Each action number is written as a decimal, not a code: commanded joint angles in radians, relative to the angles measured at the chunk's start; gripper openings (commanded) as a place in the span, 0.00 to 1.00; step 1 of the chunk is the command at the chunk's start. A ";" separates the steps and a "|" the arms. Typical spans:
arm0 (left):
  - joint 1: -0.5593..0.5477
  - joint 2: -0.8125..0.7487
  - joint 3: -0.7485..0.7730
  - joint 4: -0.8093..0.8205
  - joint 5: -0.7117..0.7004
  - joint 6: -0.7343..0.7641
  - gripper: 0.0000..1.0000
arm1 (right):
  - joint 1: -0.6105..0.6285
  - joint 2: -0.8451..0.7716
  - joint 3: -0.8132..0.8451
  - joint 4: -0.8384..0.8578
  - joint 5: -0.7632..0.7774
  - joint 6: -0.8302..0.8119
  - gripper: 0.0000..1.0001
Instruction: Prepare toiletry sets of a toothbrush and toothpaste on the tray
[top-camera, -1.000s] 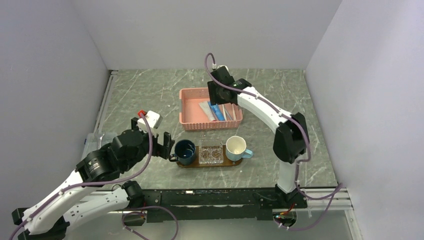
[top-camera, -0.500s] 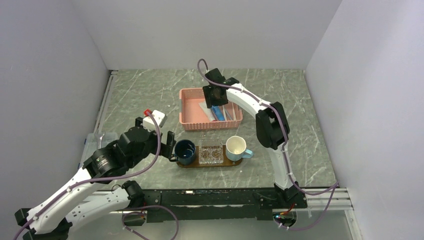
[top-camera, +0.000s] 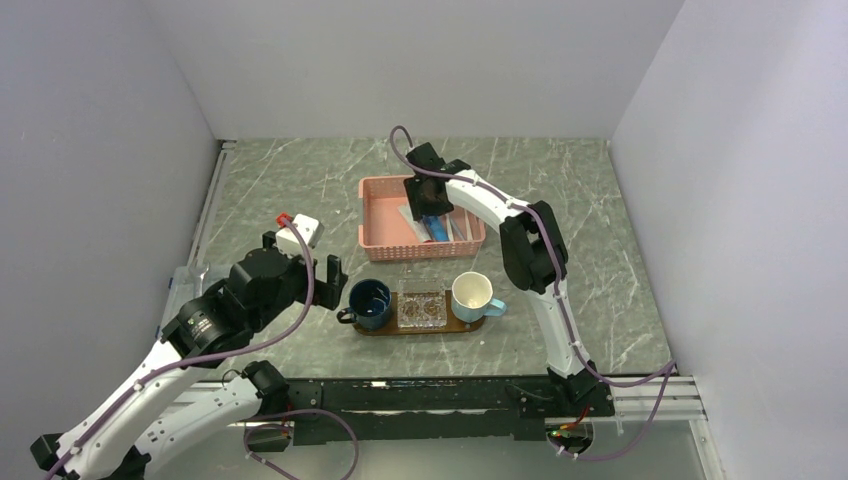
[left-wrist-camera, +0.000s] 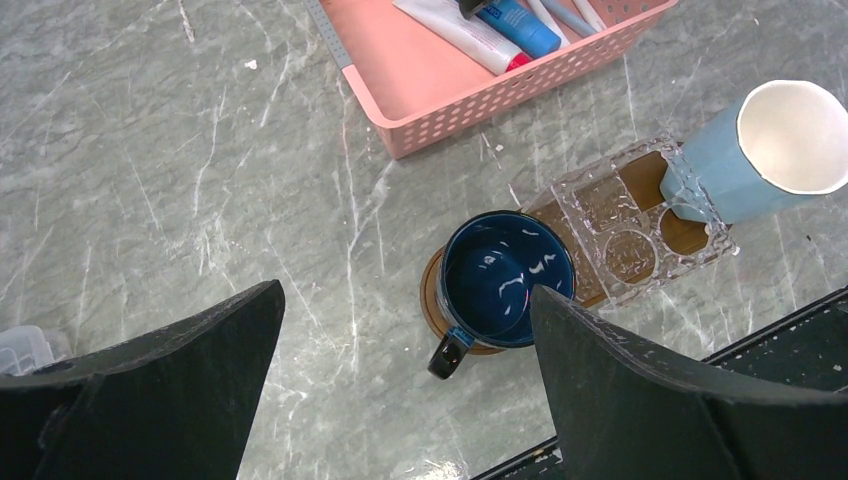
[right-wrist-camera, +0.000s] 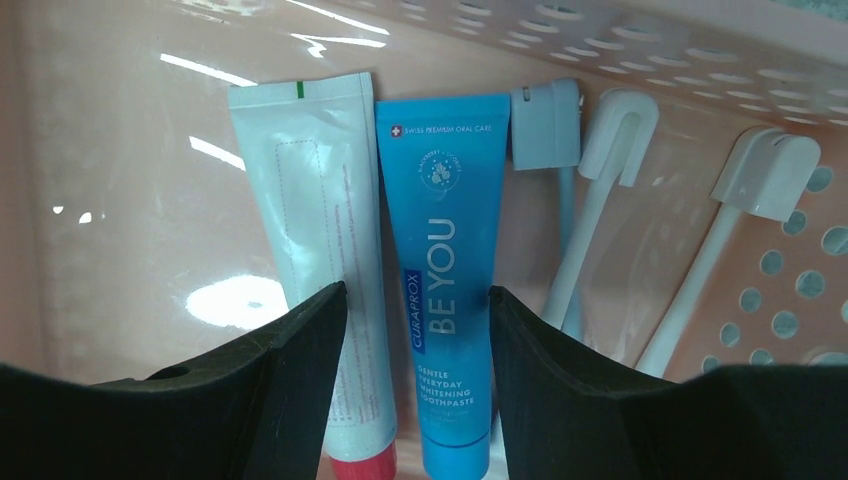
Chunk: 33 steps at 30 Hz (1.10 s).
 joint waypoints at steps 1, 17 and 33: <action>0.021 -0.003 -0.003 0.041 0.037 0.015 0.99 | -0.002 0.030 -0.014 0.014 0.038 -0.015 0.56; 0.050 -0.012 -0.007 0.049 0.065 0.016 0.99 | -0.002 0.012 -0.038 0.036 0.143 0.011 0.55; 0.065 -0.023 -0.008 0.050 0.080 0.015 0.99 | 0.001 -0.029 -0.083 0.044 0.111 0.030 0.34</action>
